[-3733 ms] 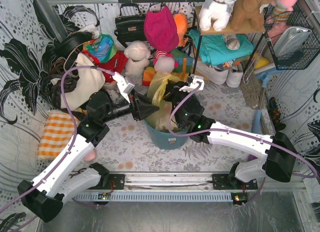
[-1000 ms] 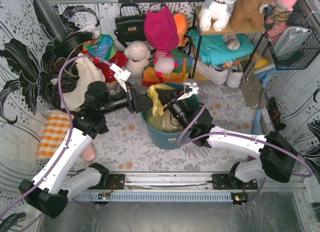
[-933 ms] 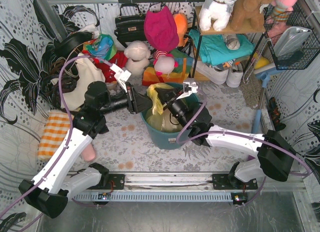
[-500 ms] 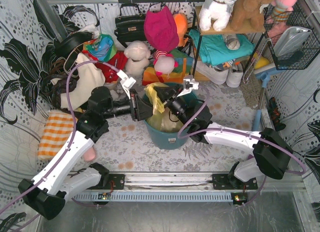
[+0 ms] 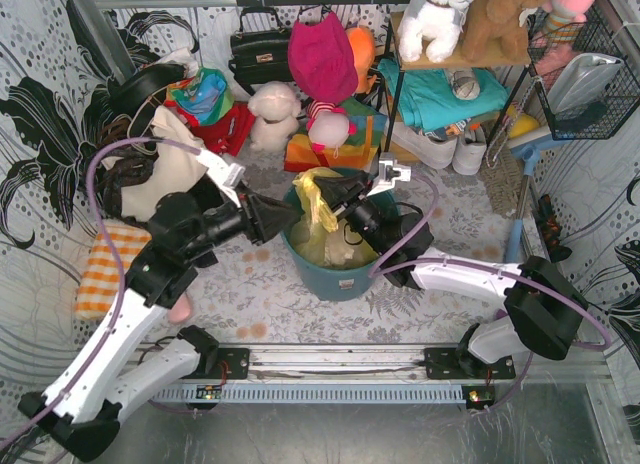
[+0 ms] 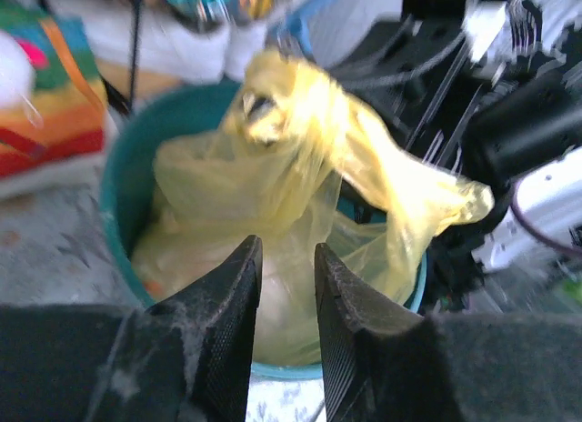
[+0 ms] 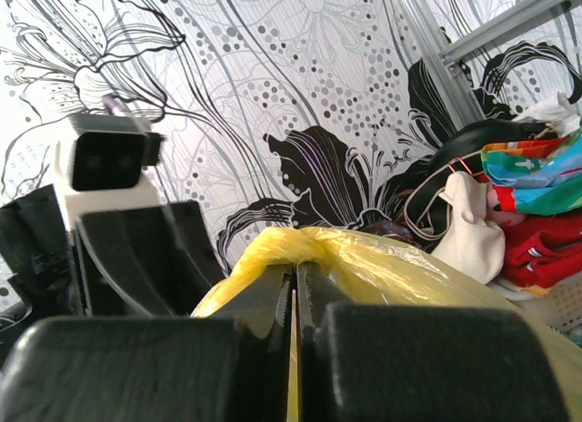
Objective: Tie the trash bag
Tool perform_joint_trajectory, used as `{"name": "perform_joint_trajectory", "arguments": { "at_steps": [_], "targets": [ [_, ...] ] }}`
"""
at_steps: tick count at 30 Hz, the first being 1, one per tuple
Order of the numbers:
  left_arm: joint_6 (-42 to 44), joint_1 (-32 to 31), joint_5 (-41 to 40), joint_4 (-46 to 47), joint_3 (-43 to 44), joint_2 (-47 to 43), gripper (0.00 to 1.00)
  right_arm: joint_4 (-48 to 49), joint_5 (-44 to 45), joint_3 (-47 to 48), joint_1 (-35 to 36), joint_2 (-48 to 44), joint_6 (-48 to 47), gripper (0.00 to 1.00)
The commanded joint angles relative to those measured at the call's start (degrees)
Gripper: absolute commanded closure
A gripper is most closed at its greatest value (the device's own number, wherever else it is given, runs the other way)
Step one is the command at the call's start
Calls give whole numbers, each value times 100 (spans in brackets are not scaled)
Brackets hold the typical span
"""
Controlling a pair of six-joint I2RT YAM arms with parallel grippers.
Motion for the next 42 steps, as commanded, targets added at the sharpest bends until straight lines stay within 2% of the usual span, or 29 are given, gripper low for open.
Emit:
{"name": "perform_joint_trajectory", "arguments": {
  "at_steps": [1, 4, 6, 12, 16, 21, 24, 28, 31, 34, 42],
  "targets": [
    [164, -15, -1162, 674, 49, -435, 62, 540, -139, -106, -25, -188, 228, 100],
    [-49, -21, -1635, 1002, -79, -443, 59, 536, -154, -117, -25, -216, 236, 100],
    [-75, -17, -1553, 1135, -121, -314, 55, 527, -158, -105, -26, -233, 238, 100],
    [25, -17, -616, 1695, -322, -84, 38, 415, -182, -53, -25, -308, 225, 100],
    [121, -21, -262, 2043, -481, -36, 34, 380, -199, -22, -25, -322, 224, 100],
    [60, -21, 29, 2445, -541, 163, 34, 371, -192, -24, -26, -322, 242, 100],
    [-57, -21, 353, 2833, -597, 264, 41, 342, -163, -42, -25, -335, 223, 100],
    [-67, -21, 658, 2902, -488, 416, 79, 331, -96, -125, -25, -385, 185, 100],
    [-48, -17, 883, 2814, -389, 487, 95, 275, -57, -153, -25, -423, 99, 100],
    [-105, -22, 1234, 3012, -457, 383, 100, 190, 30, -204, -25, -436, -33, 100],
    [-345, -24, 1609, 3225, -461, 154, 100, 8, 161, -188, -25, -270, -324, 100]
  ]
}}
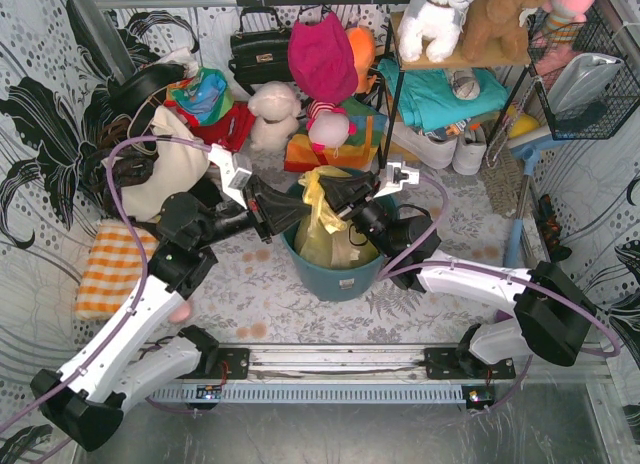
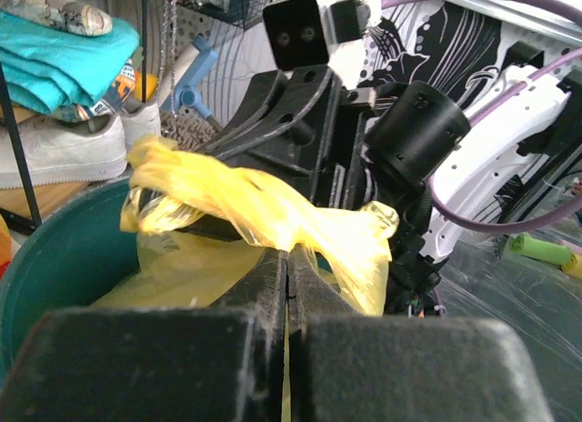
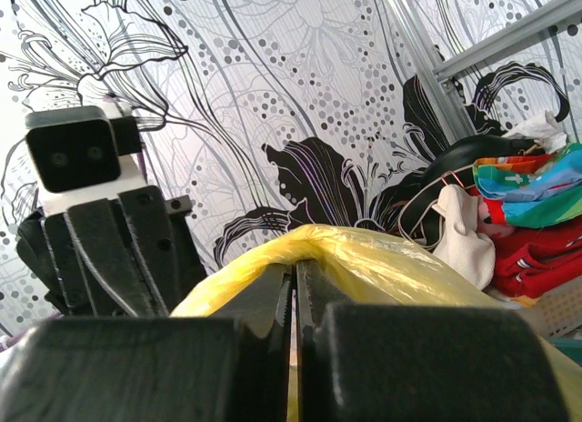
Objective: Tie the trash bag
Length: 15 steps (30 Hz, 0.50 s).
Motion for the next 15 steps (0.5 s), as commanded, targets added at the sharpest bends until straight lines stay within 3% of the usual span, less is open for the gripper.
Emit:
{"name": "perform_joint_trajectory", "arguments": {
  "at_steps": [1, 15],
  "targets": [
    [-164, -19, 334, 487, 93, -139, 100, 34, 42, -13, -25, 80, -221, 100],
    [-366, -54, 654, 540, 150, 303, 100, 654, -1162, 434, -25, 615, 70, 100]
  ]
}}
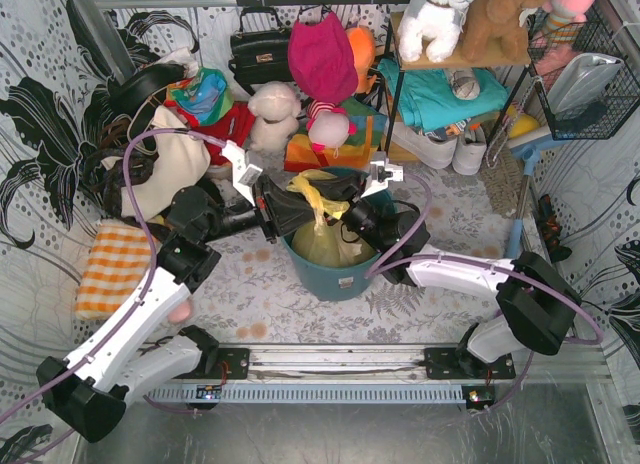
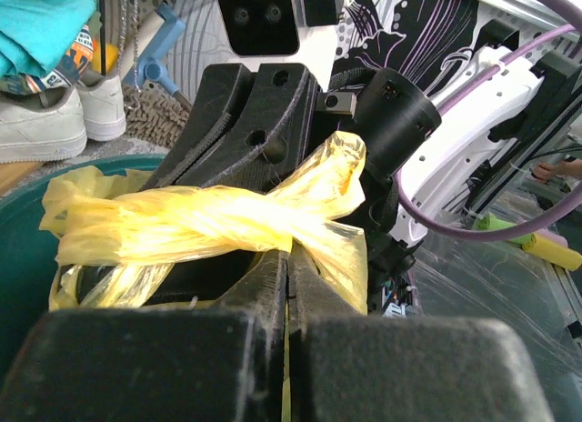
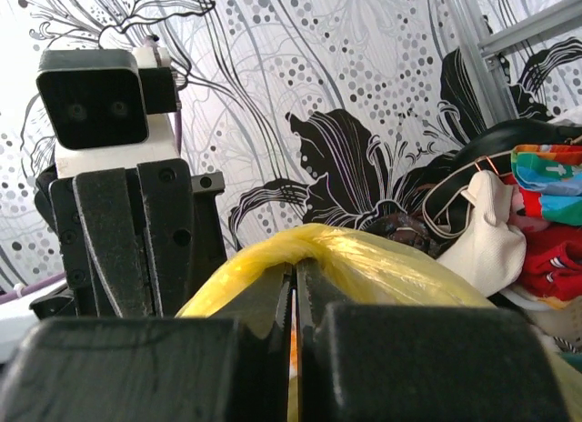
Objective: Tie the trash bag
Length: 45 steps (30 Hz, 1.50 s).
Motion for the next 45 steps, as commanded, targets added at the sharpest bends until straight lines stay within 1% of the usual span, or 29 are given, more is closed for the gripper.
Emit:
{"name": "perform_joint_trajectory", "arguments": {
  "at_steps": [1, 4, 6, 9, 12, 14, 18, 20, 23, 27, 30, 34, 37, 40, 43, 45],
  "targets": [
    [-151, -54, 310, 335, 125, 54, 100, 523, -456, 215, 12, 128, 146, 100],
    [-176, -72, 377, 171, 36, 29, 100, 675, -315, 181, 12, 109, 96, 100],
    [-104, -76, 287, -83, -49, -45, 99, 769, -223, 146, 12, 66, 66, 100],
    [55, -77, 48, -527, -96, -222, 94, 985, -104, 69, 12, 27, 62, 100],
    [236, -76, -354, -944, -95, -415, 78, 1095, -77, 11, 12, -38, 84, 100],
    [317, -77, -632, -1162, -109, -561, 66, 1116, -74, -37, 12, -98, 87, 100],
    [373, -77, -1154, -1298, -98, -815, 54, 1191, -74, -149, 12, -168, 121, 100],
    [387, -77, -1426, -1287, -98, -960, 53, 1234, -90, -186, 7, -191, 134, 100],
    [308, -77, -1984, -1182, -140, -1216, 53, 1293, -138, -209, 12, -203, 156, 100],
    [-58, -75, -2584, -759, -229, -1397, 51, 1322, -167, -220, 12, -196, 167, 100],
    [-461, -76, -2929, -475, -228, -1408, 47, 1298, -167, -223, 12, -205, 154, 100],
    [-1242, -77, -3290, -178, -255, -1252, 41, 1290, -164, -223, 12, -191, 154, 100],
    [-2538, -68, -3638, 138, -397, -1076, 39, 1287, -157, -193, 12, -179, 154, 100],
    [-3613, -59, -3641, 758, -721, -955, 36, 1301, -141, -169, 12, -151, 162, 100],
    [-4445, -43, -3584, 1173, -960, -857, 38, 1323, -141, -137, 10, -128, 165, 100],
    [-4829, -49, -3555, 1083, -971, -842, 43, 1301, -154, -115, 12, -134, 168, 100]
  ]
}}
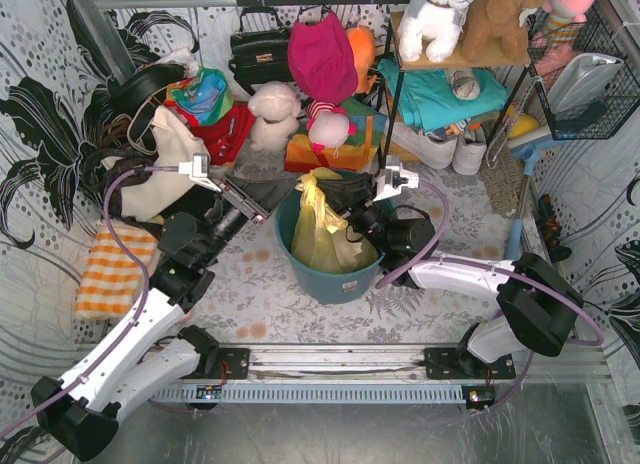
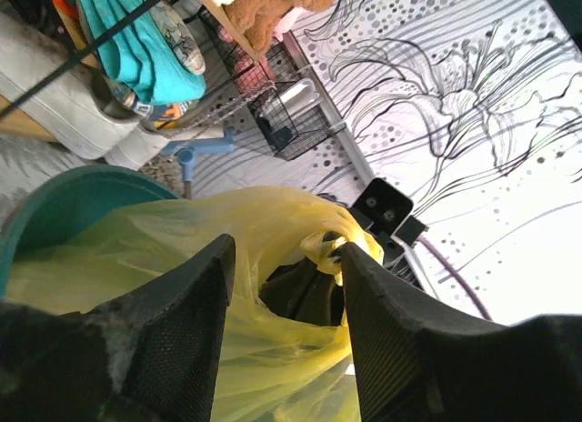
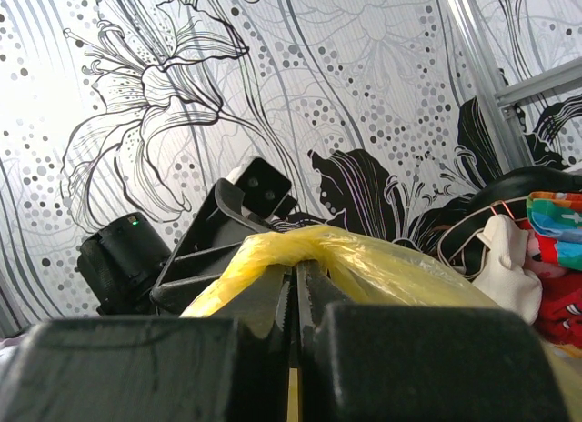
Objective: Tie the trash bag
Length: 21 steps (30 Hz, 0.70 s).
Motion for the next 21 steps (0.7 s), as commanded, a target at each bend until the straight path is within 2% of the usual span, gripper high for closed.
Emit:
{"name": "perform_joint_trajectory", "arguments": {
  "at_steps": [1, 6, 10, 14, 21],
  "targets": [
    [-1498, 20, -122, 562, -93, -23, 44, 410, -79, 61, 27, -97, 121, 100],
    [-1814, 17, -118, 480, -152, -281, 41, 356, -67, 55, 27, -113, 57, 100],
    [-1788, 18, -314, -226, 90, -328, 38, 379, -58, 75, 27, -79, 81, 100],
    [-1834, 24, -78, -376, 232, -163, 42, 326, -53, 94, 27, -91, 69, 100],
    [-2072, 11, 455, 23, 295, 151, 51, 309, -43, 121, 25, -69, 51, 100]
  ]
}}
